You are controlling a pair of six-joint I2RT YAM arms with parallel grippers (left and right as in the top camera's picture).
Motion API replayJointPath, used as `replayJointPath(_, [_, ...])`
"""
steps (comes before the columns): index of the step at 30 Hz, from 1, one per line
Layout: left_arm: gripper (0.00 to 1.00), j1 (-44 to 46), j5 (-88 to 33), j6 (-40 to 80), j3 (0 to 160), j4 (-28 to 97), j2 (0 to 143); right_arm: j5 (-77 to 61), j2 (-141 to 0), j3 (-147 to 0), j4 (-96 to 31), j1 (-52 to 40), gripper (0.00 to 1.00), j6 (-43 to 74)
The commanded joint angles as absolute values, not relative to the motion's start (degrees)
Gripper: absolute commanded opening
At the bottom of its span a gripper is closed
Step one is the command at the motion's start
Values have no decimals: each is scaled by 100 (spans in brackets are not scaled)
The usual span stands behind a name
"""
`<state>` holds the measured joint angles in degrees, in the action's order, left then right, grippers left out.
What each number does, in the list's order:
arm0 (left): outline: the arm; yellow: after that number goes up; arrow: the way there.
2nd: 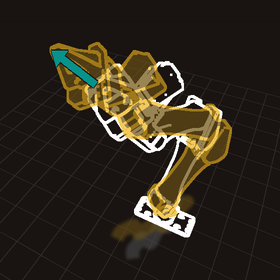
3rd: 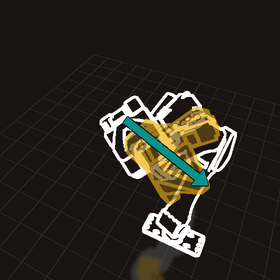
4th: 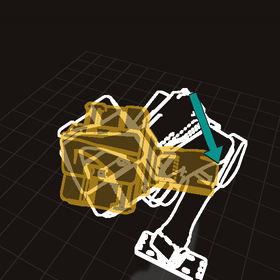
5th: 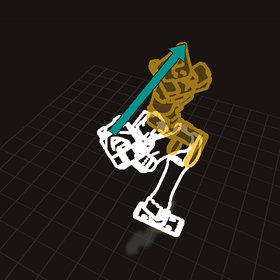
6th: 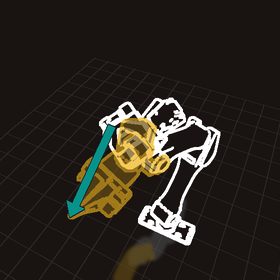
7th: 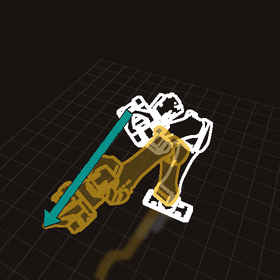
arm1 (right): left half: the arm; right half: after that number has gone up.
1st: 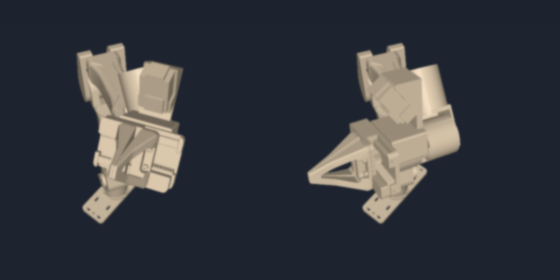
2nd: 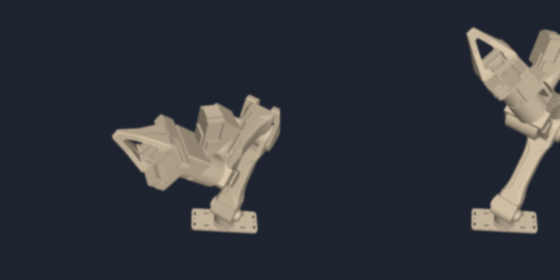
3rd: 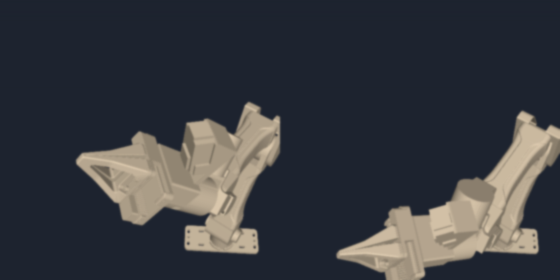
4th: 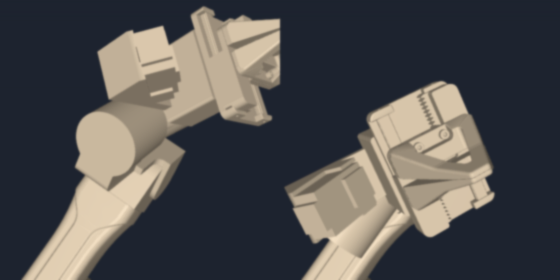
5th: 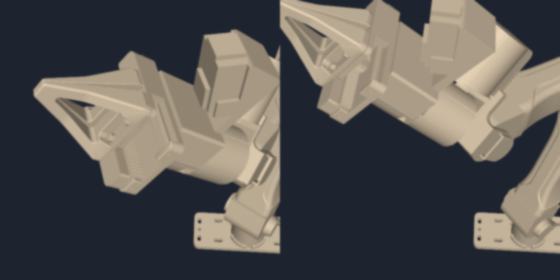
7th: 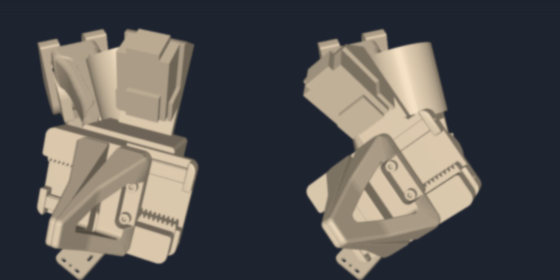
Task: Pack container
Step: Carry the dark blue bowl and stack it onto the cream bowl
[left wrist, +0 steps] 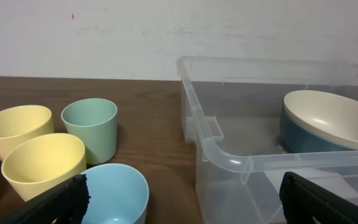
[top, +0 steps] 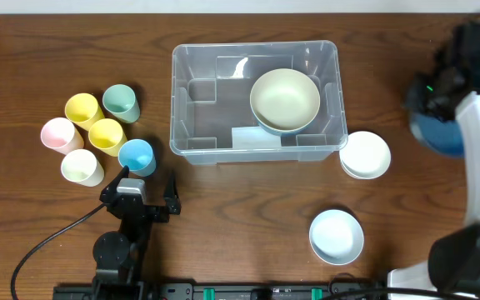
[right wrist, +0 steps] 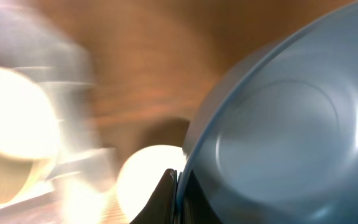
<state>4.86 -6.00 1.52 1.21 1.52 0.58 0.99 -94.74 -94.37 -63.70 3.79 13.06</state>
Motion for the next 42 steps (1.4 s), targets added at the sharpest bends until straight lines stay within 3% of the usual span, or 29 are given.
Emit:
replayJointPath(1, [98,451,-687,178,23,338,23,115,-9203,-10062,-6442,-591,1,991])
replayJointPath(6, [98,451,-687,178,23,338,23,617,-9242,-10149,-5966,-1870,1,954])
replayJointPath(13, [98,451,-687,178,23,340,23,926,-9835,-10147,-5535,-2838,1,954])
replayJointPath(27, [98,451,-687,178,23,340,23,740,-11264,-10147,-5120,-3280,1,928])
replayJointPath(42, [98,451,-687,178,23,340,23,685,-11402,-10147,-5004,-3489,1,910])
